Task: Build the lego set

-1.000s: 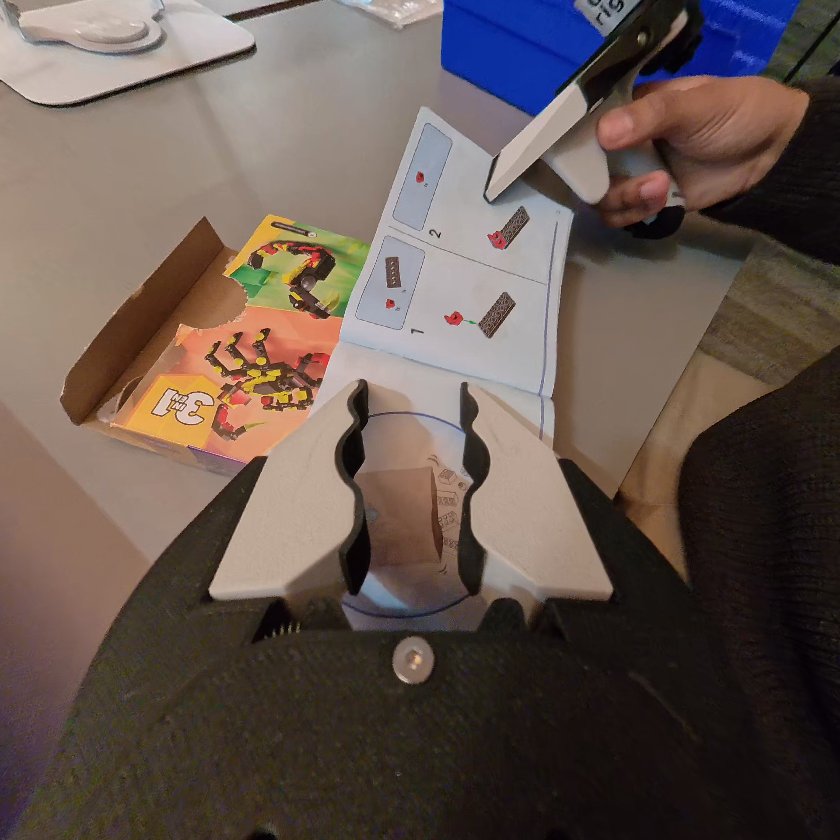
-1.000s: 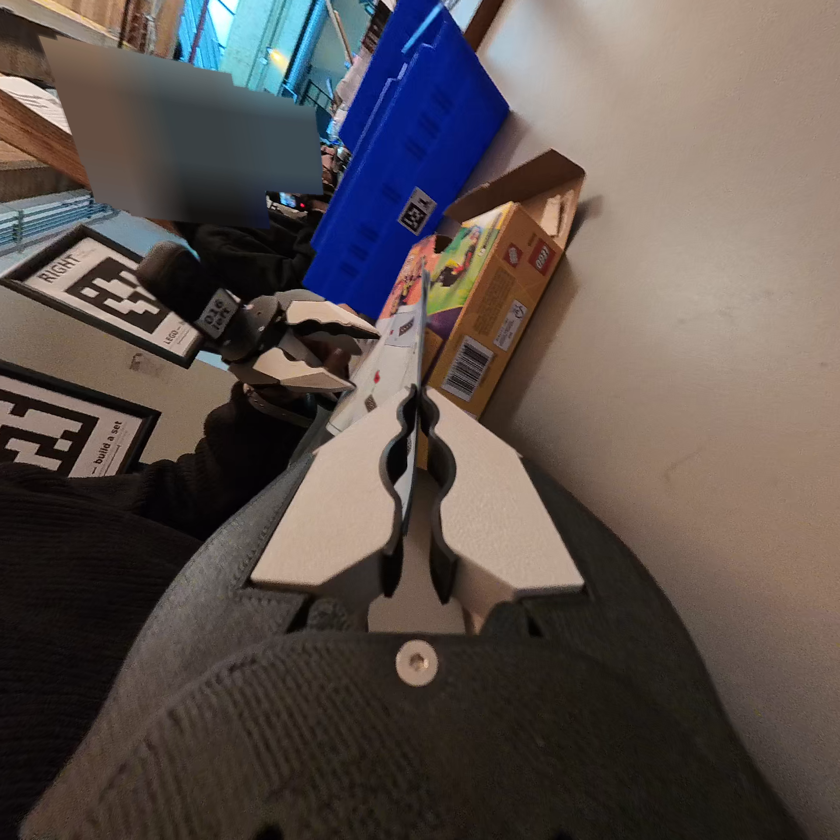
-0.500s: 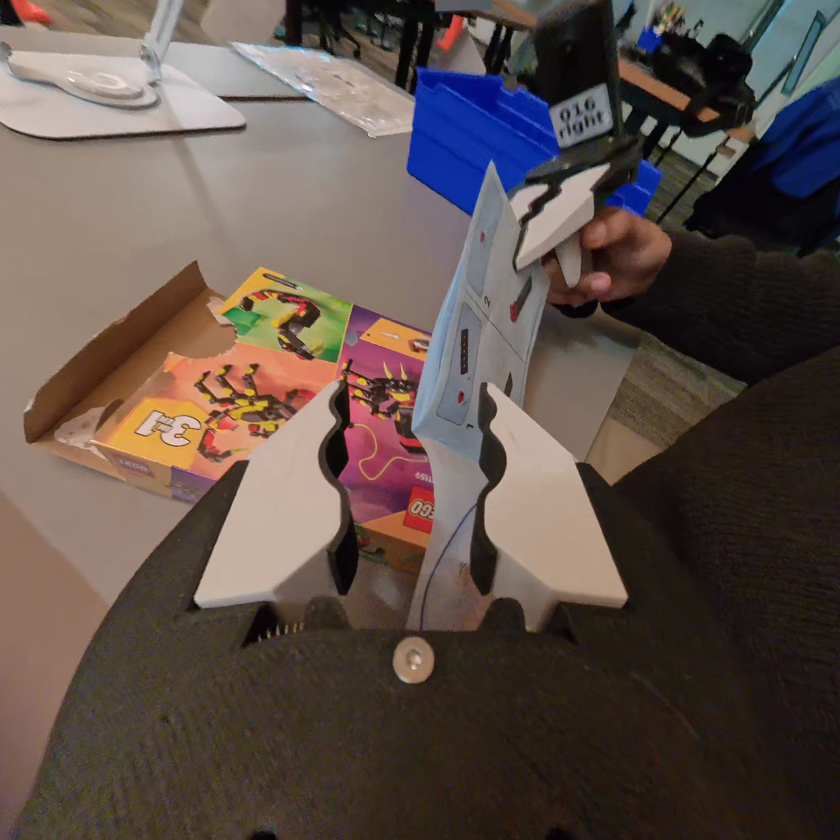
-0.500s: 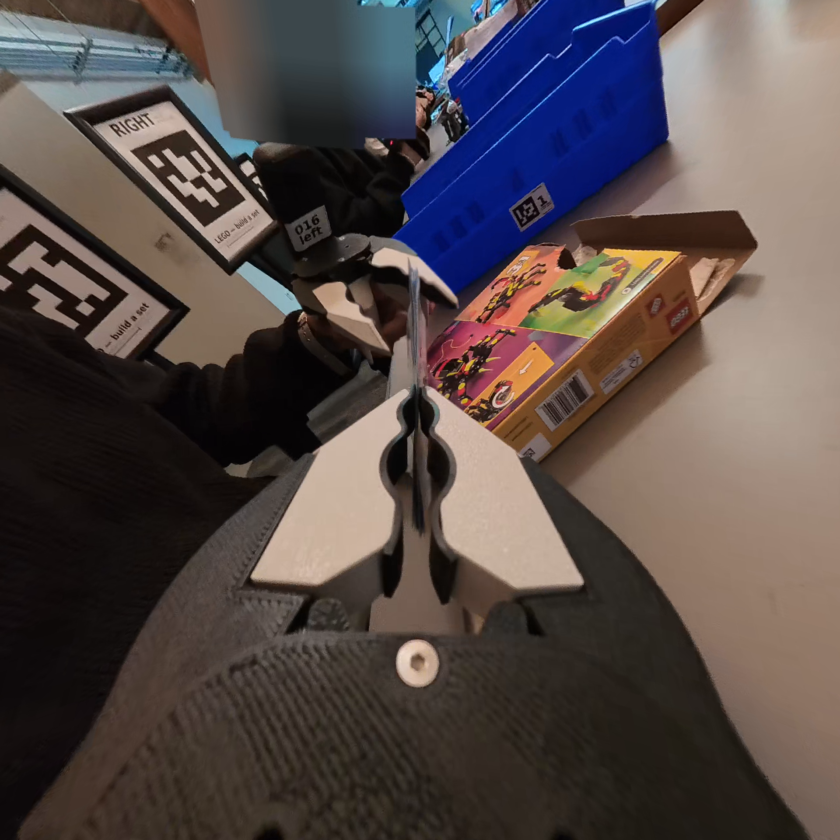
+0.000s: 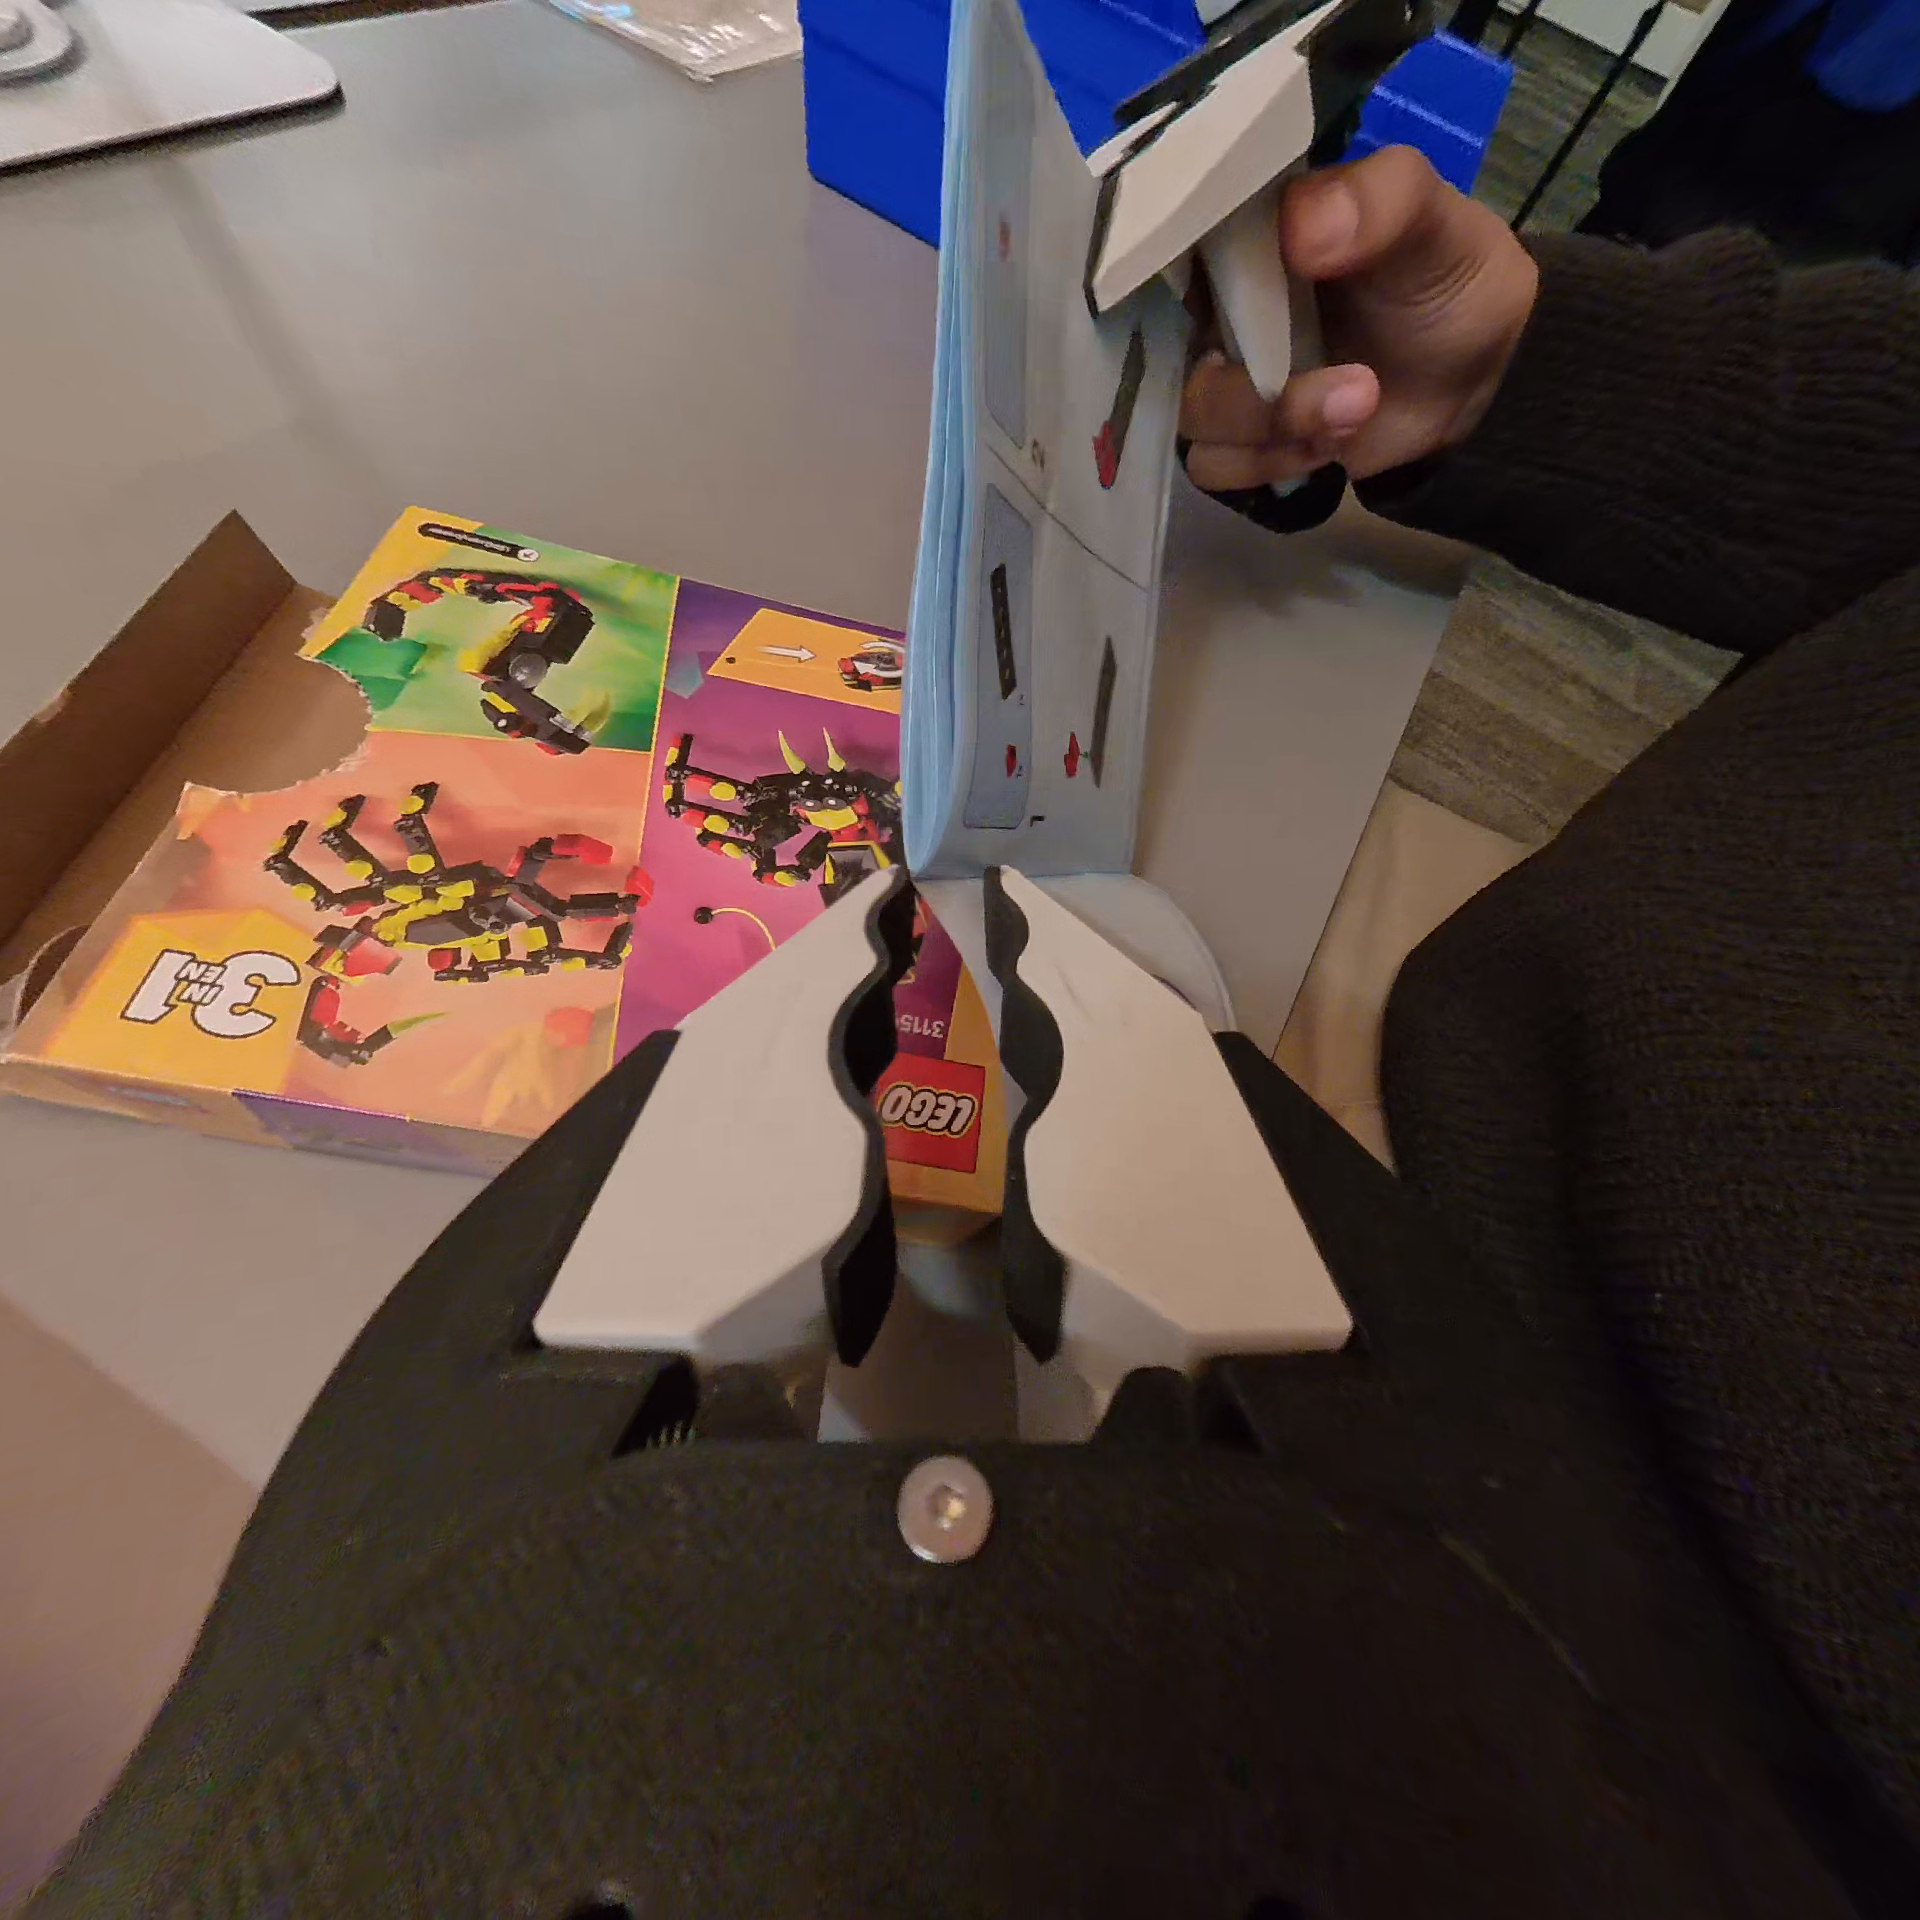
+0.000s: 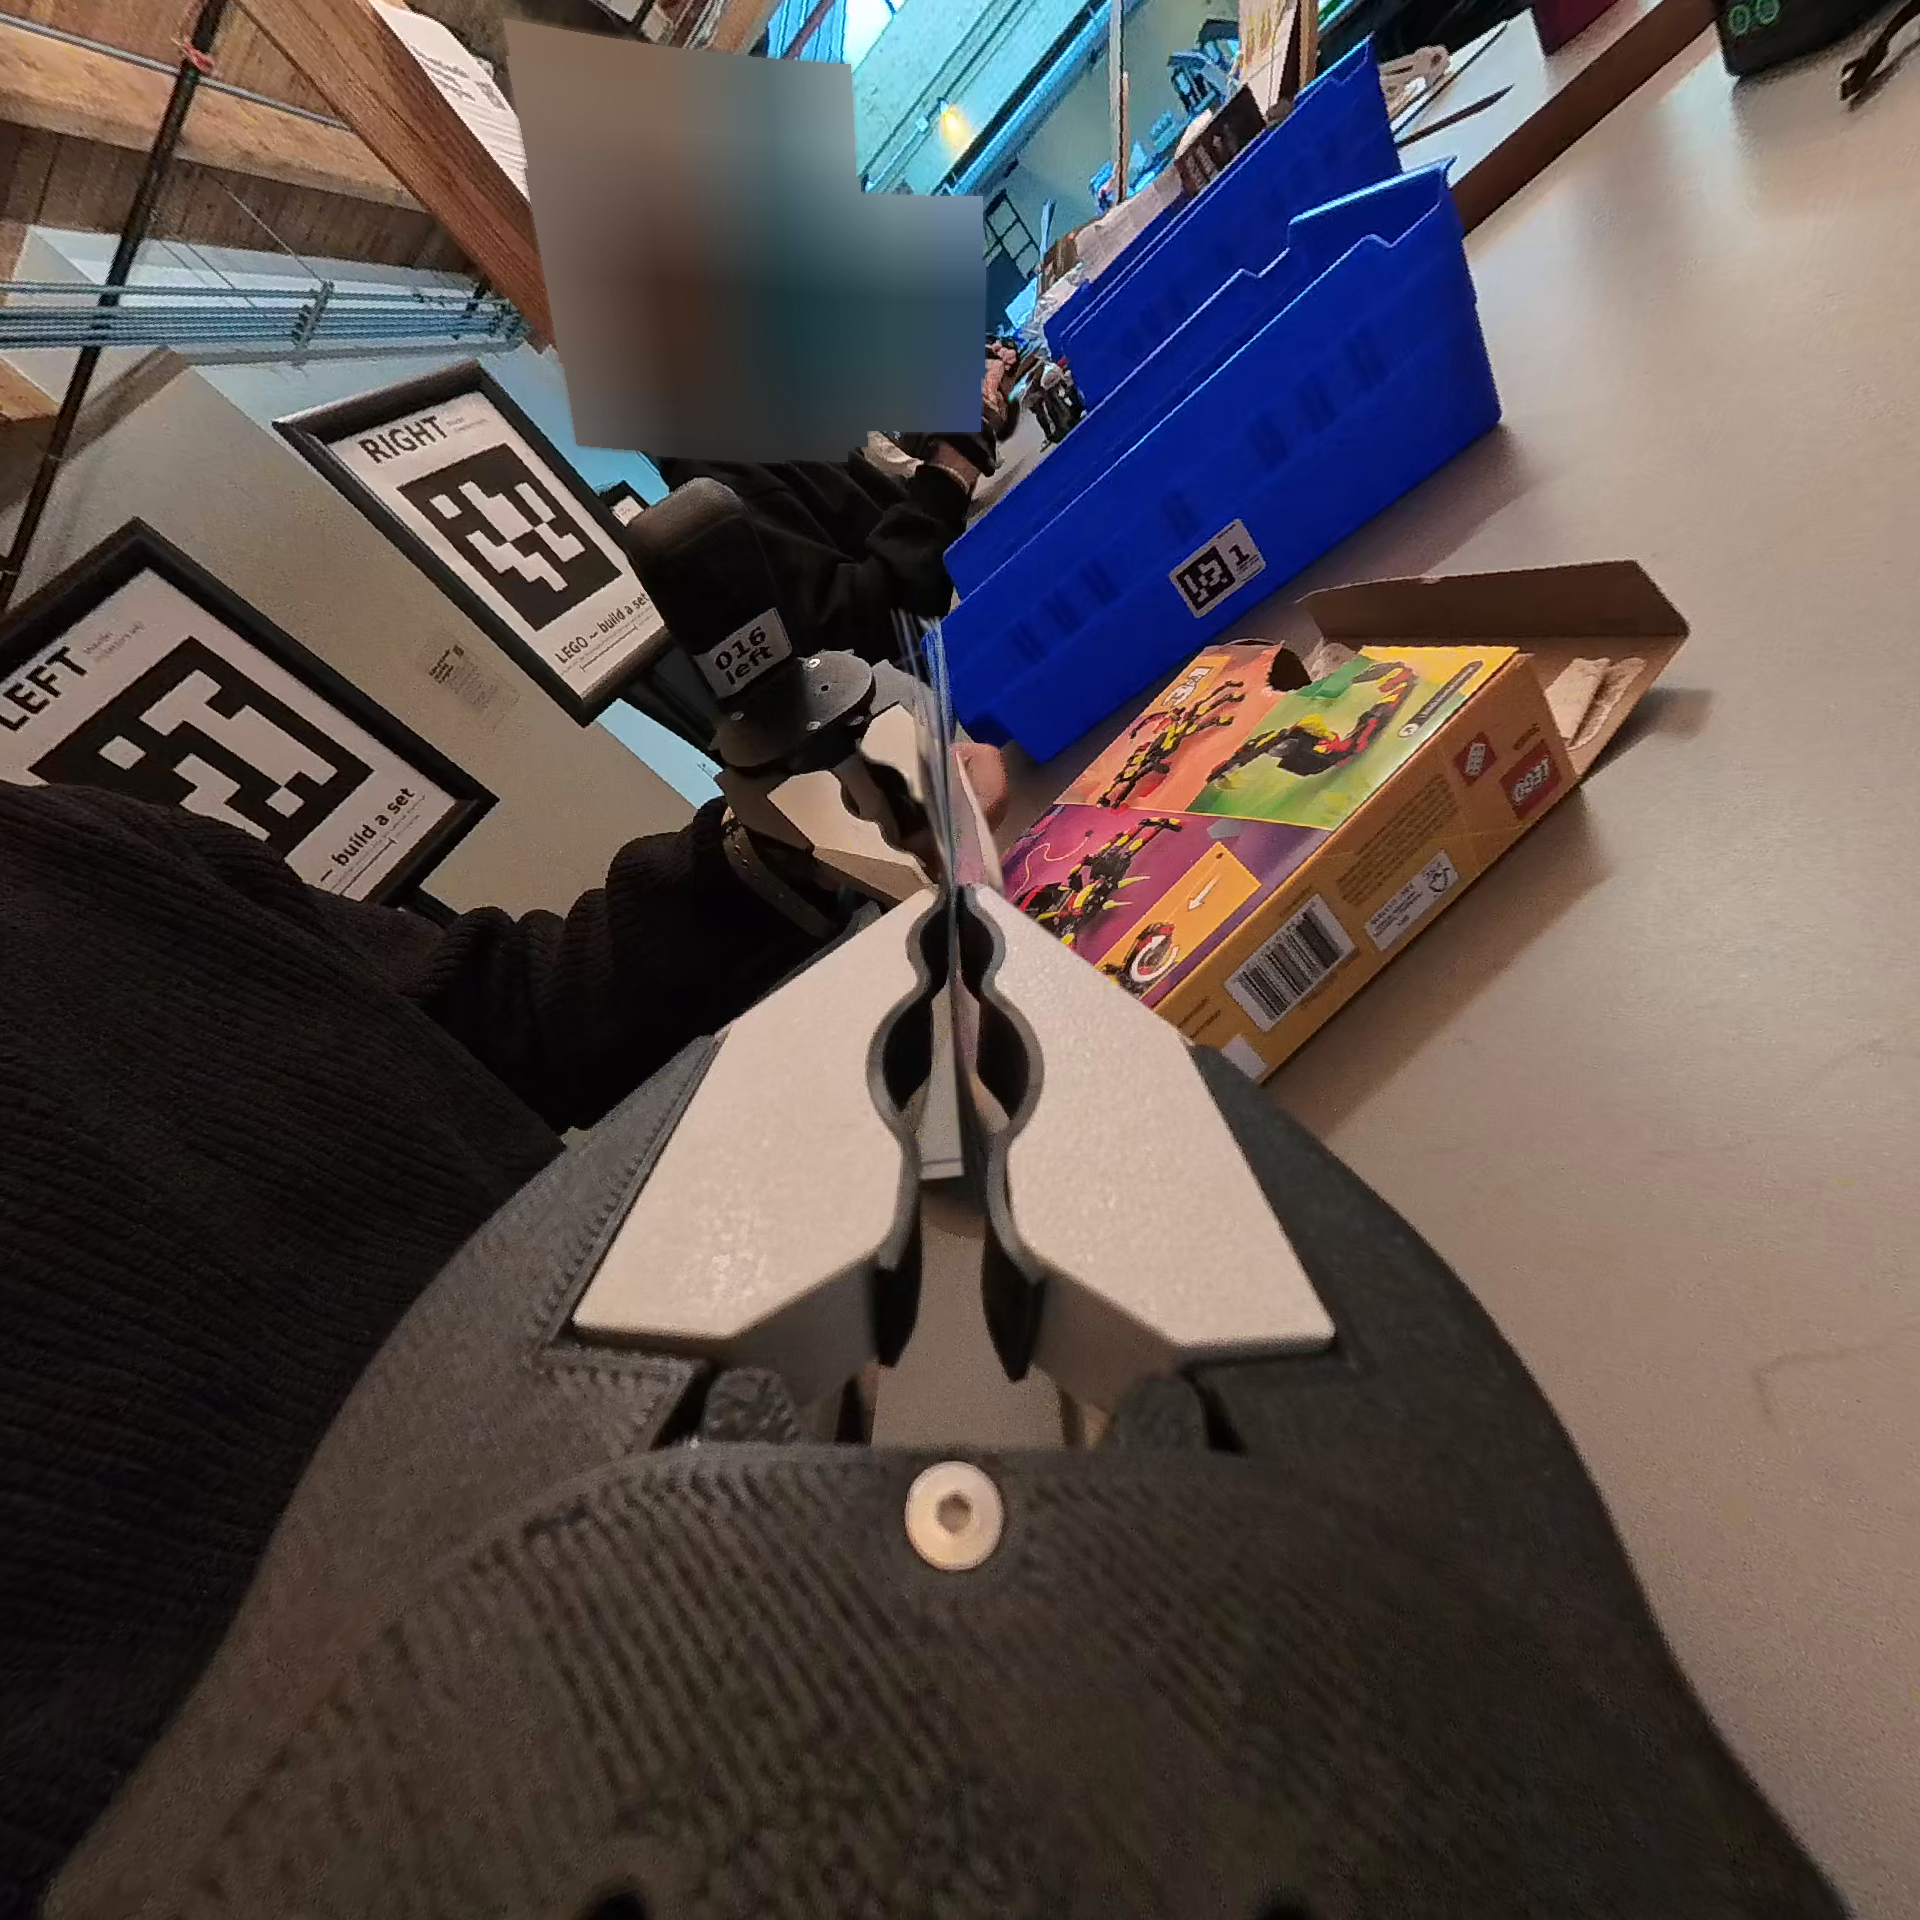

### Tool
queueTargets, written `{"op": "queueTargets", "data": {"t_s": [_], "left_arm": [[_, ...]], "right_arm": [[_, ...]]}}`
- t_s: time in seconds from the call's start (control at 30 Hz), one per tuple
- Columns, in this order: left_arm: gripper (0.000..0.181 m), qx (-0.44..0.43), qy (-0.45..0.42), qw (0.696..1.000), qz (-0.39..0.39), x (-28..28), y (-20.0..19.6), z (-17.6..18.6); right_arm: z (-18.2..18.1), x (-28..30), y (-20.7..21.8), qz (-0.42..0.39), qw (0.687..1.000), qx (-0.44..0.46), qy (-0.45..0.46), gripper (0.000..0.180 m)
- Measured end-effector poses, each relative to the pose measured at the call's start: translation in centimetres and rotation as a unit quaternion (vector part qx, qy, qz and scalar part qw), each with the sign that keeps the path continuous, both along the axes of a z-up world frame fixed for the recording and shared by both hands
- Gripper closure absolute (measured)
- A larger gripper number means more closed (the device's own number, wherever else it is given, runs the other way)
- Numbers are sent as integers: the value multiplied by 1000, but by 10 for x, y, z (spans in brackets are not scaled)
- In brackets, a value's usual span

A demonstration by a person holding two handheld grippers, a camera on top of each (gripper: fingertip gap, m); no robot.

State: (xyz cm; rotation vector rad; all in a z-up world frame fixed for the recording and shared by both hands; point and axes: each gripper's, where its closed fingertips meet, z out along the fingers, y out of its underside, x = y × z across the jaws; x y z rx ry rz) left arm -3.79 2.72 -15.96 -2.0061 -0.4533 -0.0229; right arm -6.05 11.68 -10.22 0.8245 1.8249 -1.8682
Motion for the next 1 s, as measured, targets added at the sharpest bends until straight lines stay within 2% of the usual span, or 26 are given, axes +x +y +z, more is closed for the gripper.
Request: {"op": "queueTargets", "data": {"t_s": [0.03, 0.3, 0.33, 0.47, 0.53, 0.67, 0.8, 0.9, 1.0], "left_arm": [[171, 5, -1, 1000, -5, 1, 1, 2], [181, 64, -28, 997, -26, 9, 4, 21], [181, 72, -32, 997, -26, 9, 4, 24], [181, 102, -44, 994, -20, 7, 3, 34], [181, 105, -46, 993, -17, 5, 2, 35], [181, 86, -39, 995, -20, 6, 3, 29], [181, 62, -27, 997, -29, 10, 5, 22], [181, 56, -20, 998, -36, 12, 6, 20], [181, 55, -13, 998, -38, 13, 7, 20]], "right_arm": [[0, -1, 1, -2, 1000, -2, -1, 180], [-1, -10, 5, -28, 999, -8, -16, 177], [-3, -12, 6, -35, 999, -7, -21, 173], [-4, -30, 17, -98, 995, 0, -18, 134], [-2, -37, 24, -128, 992, 3, -4, 127], [6, -38, 27, -147, 987, 28, 54, 126], [4, -20, 10, -112, 977, 97, 150, 130], [1, -7, -4, -92, 958, 150, 226, 139], [-2, 5, -18, -73, 947, 174, 261, 140]]}}
